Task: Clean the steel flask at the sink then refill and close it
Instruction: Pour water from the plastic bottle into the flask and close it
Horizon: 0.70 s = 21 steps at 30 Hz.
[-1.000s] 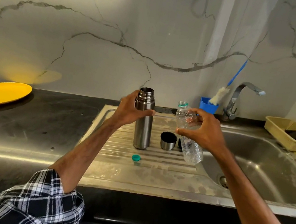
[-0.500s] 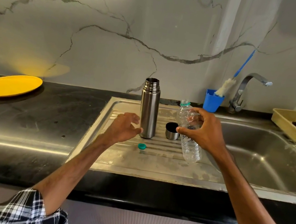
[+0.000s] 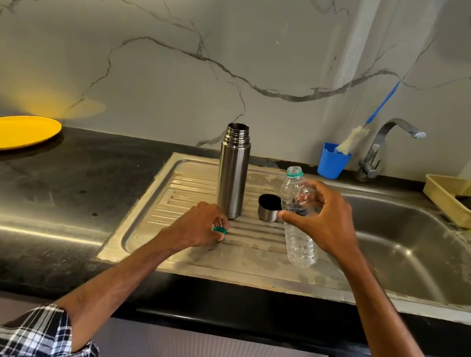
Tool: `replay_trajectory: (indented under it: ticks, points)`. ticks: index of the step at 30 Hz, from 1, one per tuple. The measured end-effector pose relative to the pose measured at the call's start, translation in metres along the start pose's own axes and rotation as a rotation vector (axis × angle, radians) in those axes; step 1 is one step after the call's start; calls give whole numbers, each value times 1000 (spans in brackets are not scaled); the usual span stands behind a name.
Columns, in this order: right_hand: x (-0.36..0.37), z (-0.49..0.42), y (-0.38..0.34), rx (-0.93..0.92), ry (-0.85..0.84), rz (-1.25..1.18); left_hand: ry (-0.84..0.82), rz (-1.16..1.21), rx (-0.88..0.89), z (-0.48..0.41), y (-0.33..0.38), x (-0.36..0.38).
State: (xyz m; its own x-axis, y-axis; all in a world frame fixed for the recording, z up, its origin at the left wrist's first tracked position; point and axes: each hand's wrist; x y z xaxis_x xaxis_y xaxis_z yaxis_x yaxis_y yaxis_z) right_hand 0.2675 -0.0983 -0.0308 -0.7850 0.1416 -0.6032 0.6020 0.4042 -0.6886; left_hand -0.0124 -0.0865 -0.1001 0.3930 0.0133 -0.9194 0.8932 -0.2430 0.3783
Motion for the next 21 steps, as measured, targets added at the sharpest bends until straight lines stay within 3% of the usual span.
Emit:
replay_trajectory:
  ticks: [3, 6, 12, 16, 21]
  points:
    - [-3, 1, -1, 1, 5, -20, 16, 94, -15, 0, 3, -2]
    - [-7, 2, -1, 4, 13, -35, 63, 366, -2, 5, 28, -17]
    - [-12, 4, -1, 42, 26, -55, 338, 903, 162, -2, 95, -66]
    - [-16, 8, -5, 33, 38, -65, 500, 971, 141, -23, 126, -75]
    - [-26, 9, -8, 11, 119, -58, 441, 999, 105, -34, 155, -67]
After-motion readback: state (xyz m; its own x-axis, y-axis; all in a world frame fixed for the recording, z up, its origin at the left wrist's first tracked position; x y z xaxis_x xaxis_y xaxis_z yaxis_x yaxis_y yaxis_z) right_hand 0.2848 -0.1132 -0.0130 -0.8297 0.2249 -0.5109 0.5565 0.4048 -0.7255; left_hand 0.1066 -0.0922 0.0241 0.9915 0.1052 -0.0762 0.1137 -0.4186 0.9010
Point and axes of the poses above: each hand's wrist, its own z-axis away from the middle knuckle, its own x-axis out of the palm, y = z × x
